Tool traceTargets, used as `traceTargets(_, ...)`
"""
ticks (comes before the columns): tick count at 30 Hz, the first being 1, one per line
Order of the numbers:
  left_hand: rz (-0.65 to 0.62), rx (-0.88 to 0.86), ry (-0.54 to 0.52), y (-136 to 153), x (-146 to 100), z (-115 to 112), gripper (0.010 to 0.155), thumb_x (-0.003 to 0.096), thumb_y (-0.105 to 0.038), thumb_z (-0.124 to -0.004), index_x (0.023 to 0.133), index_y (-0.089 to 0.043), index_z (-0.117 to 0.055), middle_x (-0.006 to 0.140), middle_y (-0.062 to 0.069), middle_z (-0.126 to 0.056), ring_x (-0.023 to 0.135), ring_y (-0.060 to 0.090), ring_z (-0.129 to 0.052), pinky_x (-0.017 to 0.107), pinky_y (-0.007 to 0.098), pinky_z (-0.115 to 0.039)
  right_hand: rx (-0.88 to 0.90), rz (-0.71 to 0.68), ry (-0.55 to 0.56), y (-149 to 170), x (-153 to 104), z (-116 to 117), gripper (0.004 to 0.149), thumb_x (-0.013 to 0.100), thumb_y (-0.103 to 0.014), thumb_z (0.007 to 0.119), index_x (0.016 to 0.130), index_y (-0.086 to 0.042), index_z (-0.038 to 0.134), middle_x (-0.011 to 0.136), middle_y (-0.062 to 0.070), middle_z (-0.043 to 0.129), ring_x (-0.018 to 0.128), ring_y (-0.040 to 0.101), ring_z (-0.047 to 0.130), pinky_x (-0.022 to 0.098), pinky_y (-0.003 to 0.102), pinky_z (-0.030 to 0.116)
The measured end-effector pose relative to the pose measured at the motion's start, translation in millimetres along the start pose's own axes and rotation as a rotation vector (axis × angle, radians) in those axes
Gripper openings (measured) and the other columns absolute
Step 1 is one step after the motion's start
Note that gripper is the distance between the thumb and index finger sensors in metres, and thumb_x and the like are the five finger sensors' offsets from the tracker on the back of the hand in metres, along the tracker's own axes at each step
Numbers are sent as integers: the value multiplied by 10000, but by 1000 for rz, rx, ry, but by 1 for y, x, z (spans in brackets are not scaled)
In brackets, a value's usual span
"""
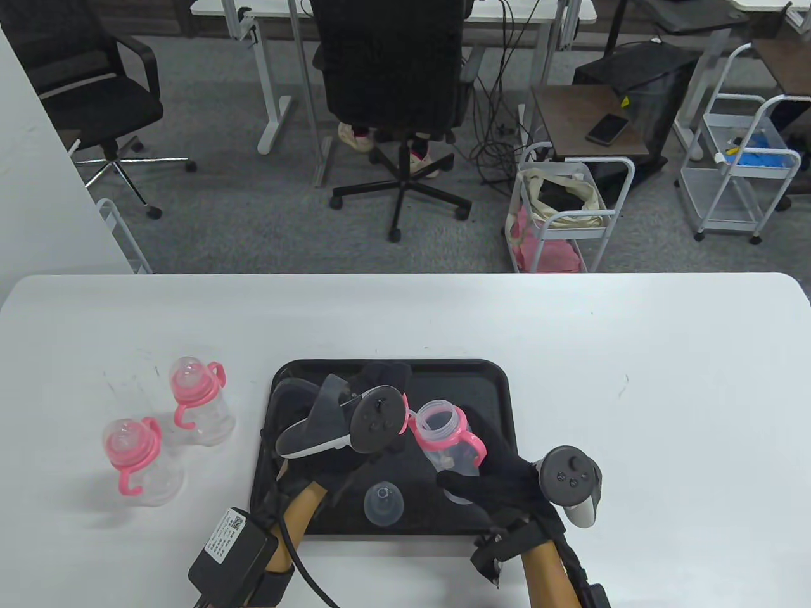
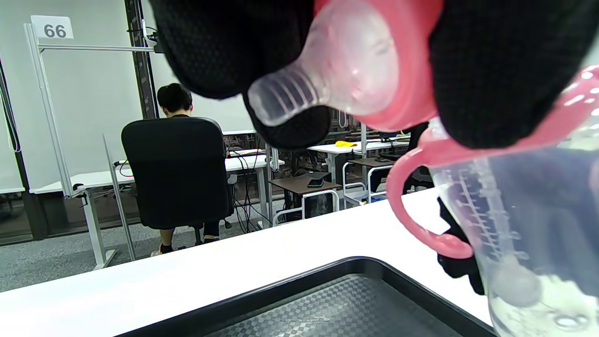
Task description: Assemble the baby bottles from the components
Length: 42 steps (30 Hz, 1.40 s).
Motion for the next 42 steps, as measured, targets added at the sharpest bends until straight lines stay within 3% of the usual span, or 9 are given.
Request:
traceTargets(8, -23, 30, -10, -2, -3, 0, 1031, 309, -644, -955, 1148, -262, -491, 1106, -70, -761, 768, 97, -1033, 634, 381, -830, -13, -7, -27, -1, 1, 4, 961, 465, -488, 960, 1152, -125, 393, 1124, 139, 551, 1003, 408, 741, 706, 724, 579)
traceTargets(13, -59, 22, 6, -8, -2, 0, 952, 329, -614, -952, 1136, -306, -550, 1134, 29, -706, 793, 117, -999, 658, 391, -812, -36, -10, -55, -2, 2, 9, 957, 464, -488, 961, 1152, -136, 397, 1125, 133, 553, 1000, 407, 744, 707, 723, 580)
traceTargets(16, -65, 26, 1, -7, -2, 1, 947, 326, -609, -956, 1141, -334, -559, 1116, 9, -723, 797, 112, -994, 664, 391, -810, -30, -12, -61, -3, 2, 10, 959, 461, -484, 964, 1153, -137, 397, 1125, 133, 553, 998, 405, 747, 706, 726, 578)
traceTargets(20, -97, -96, -21, -1, -4, 0, 1012, 292, -637, -954, 1146, -303, -526, 1092, -74, -782, 781, 89, -1010, 648, 381, -823, -38, -16, -79, -4, 3, 14, 957, 461, -484, 964, 1153, -139, 400, 1125, 133, 555, 999, 407, 743, 706, 726, 577)
traceTargets(24, -93, -125, -6, 3, -5, -5, 959, 303, -635, -942, 1119, -303, -563, 1093, -51, -777, 773, 87, -1008, 645, 378, -823, -42, -13, -80, -4, 3, 15, 956, 460, -482, 966, 1153, -141, 402, 1124, 133, 557, 995, 405, 747, 705, 726, 580)
traceTargets(28, -106, -254, -8, 12, -6, -12, 888, 297, -652, -933, 1096, -380, -656, 1082, -45, -807, 752, 107, -999, 635, 383, -821, -56, -19, -99, -5, 3, 18, 954, 457, -483, 968, 1152, -145, 408, 1124, 129, 560, 996, 401, 749, 707, 725, 579)
traceTargets(35, -96, -410, -24, 27, -5, -24, 825, 319, -737, -855, 1051, -377, -731, 1041, -34, -835, 710, 125, -992, 591, 375, -831, -96, -31, -101, -9, 4, 21, 951, 455, -483, 970, 1150, -143, 418, 1120, 131, 568, 987, 401, 757, 700, 728, 586)
traceTargets(40, -116, -432, -74, 25, -10, -29, 953, 321, -697, -897, 1138, -341, -562, 1077, -57, -803, 843, 157, -957, 665, 415, -800, -51, -16, -106, -6, 4, 21, 950, 456, -489, 967, 1151, -144, 418, 1119, 128, 570, 981, 397, 762, 699, 725, 593)
traceTargets(42, -154, -497, -70, 27, -10, -30, 918, 336, -643, -933, 1133, -382, -559, 1099, -84, -794, 934, 187, -916, 715, 470, -753, -17, -8, -129, -4, 4, 21, 951, 456, -499, 965, 1152, -144, 422, 1116, 125, 580, 973, 394, 774, 696, 720, 604)
Point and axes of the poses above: the tracker on the back of each hand, its own y axis roughly to the little-finger side, its own x axis roughly from the wrist to the fingertips, z = x × y, the point moved 1 cm from there along x, roughly from the wrist to the fingertips
